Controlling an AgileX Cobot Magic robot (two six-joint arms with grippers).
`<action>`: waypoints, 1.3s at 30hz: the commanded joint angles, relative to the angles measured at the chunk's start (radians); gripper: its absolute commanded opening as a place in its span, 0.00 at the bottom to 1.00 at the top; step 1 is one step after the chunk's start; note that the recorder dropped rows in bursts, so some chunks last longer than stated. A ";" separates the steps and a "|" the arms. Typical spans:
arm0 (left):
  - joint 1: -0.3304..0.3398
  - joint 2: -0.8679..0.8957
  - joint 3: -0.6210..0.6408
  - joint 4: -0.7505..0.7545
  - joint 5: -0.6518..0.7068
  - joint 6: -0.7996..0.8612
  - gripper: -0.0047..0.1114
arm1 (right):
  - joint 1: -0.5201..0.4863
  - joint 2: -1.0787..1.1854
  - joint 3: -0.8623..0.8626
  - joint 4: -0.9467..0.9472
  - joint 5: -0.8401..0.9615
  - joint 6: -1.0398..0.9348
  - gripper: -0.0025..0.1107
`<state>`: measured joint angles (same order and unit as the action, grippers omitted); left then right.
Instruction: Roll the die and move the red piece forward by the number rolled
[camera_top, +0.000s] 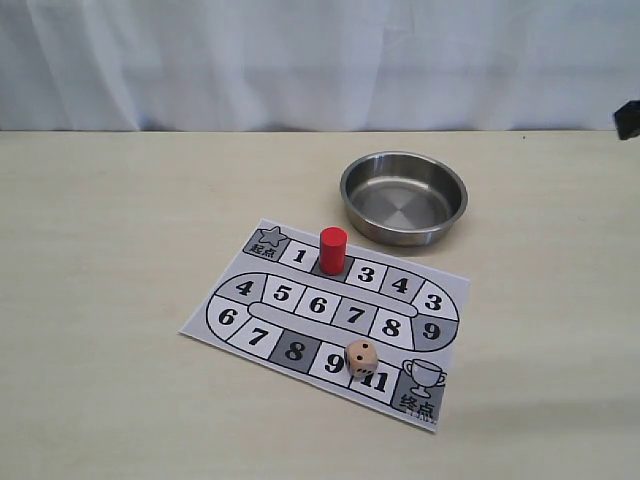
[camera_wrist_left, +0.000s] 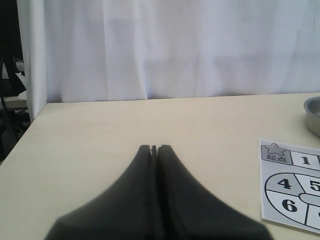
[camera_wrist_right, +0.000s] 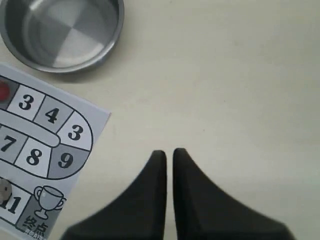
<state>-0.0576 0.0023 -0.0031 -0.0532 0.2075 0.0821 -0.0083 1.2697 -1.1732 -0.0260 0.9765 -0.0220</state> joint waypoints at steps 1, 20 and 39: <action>-0.002 -0.002 0.003 -0.002 -0.011 -0.004 0.04 | -0.005 -0.189 0.002 -0.016 0.027 -0.010 0.06; -0.002 -0.002 0.003 -0.002 -0.011 -0.004 0.04 | -0.003 -1.055 0.002 -0.010 0.016 -0.010 0.06; -0.002 -0.002 0.003 -0.002 -0.011 -0.004 0.04 | 0.000 -1.270 -0.017 -0.012 0.245 -0.010 0.06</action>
<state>-0.0576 0.0023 -0.0031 -0.0532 0.2075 0.0821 -0.0083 0.0000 -1.1859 -0.0351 1.1768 -0.0243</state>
